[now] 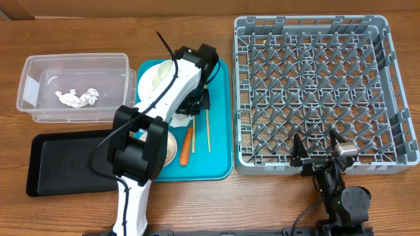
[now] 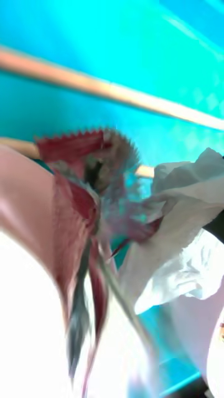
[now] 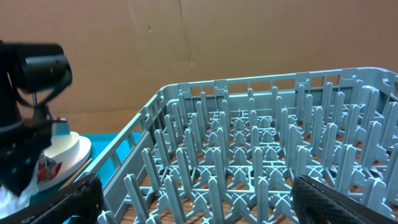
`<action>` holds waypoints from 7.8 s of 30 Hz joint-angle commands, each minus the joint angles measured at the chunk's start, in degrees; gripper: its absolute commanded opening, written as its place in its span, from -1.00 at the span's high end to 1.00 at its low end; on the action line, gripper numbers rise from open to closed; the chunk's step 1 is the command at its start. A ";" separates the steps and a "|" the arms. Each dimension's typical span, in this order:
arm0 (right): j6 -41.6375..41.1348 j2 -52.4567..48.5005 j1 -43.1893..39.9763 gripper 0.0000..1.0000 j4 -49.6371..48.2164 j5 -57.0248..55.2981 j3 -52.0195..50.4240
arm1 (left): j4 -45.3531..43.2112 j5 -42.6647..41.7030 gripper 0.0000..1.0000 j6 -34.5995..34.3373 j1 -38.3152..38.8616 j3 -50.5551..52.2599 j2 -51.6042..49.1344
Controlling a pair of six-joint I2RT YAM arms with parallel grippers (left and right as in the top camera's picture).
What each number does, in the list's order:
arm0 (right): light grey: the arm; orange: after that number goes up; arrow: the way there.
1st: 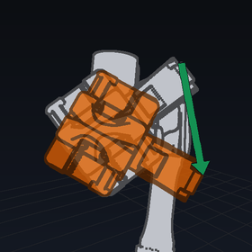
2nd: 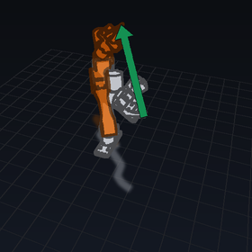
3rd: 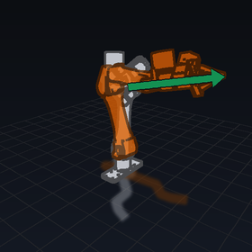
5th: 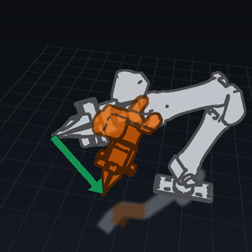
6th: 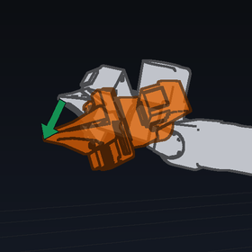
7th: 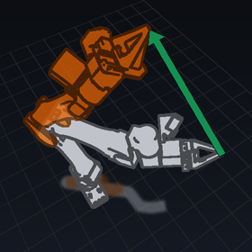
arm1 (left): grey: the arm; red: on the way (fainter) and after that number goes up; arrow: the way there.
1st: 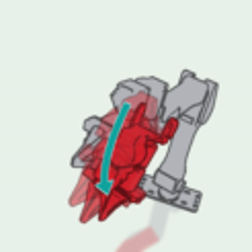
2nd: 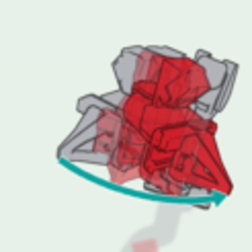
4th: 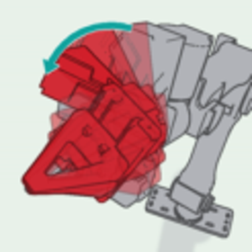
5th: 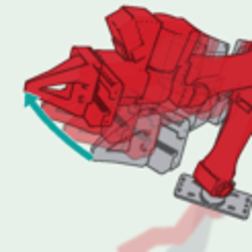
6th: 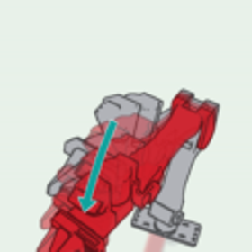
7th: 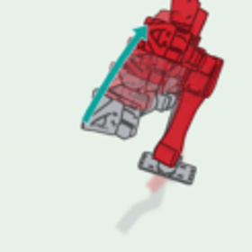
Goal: Sort waste into correct bins and load items into the dishwasher
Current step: 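Lift the tissue with the left gripper off the plate, then carry the tissue with the left gripper into the clear bin and release, then reach the left gripper to the red wrapper on the plate and grasp it, then carry the red wrapper with the left gripper into the clear bin and drop it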
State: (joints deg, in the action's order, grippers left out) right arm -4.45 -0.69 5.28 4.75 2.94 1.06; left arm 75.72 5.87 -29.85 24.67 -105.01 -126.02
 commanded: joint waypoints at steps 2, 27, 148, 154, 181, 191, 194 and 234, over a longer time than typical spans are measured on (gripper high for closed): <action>-0.09 0.52 -0.22 -1.00 -0.15 -0.26 -0.59 | 2.67 0.50 0.92 1.20 0.42 -6.47 2.38; -0.09 0.52 -0.22 -1.00 -0.13 -0.26 -0.59 | 4.17 6.73 0.91 6.29 -16.72 -14.34 16.92; -0.09 0.52 -0.22 -1.00 -0.15 -0.26 -0.59 | -18.36 -5.25 0.80 44.02 -14.16 15.10 9.90; -0.09 0.52 -0.22 -1.00 -0.15 -0.26 -0.59 | -17.46 -5.25 0.92 44.00 -14.16 14.80 9.90; -0.09 0.52 -0.22 -1.00 -0.15 -0.26 -0.59 | -3.76 -5.70 0.92 32.09 -17.49 -3.19 17.42; -0.09 0.52 -0.22 -1.00 -0.15 -0.26 -0.59 | -4.22 -5.92 0.92 17.66 -29.35 -4.63 19.54; -0.09 0.52 -0.22 -1.00 -0.15 -0.26 -0.59 | -5.11 -5.90 0.92 16.65 -33.83 -4.63 19.52; -0.09 0.52 -0.22 -1.00 -0.15 -0.26 -0.59 | -17.18 6.78 0.90 8.85 -54.01 -2.82 7.15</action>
State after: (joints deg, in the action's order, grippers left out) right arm -4.47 -0.69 5.28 4.82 2.96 1.06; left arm 59.13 10.81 -19.81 -29.15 -108.05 -117.82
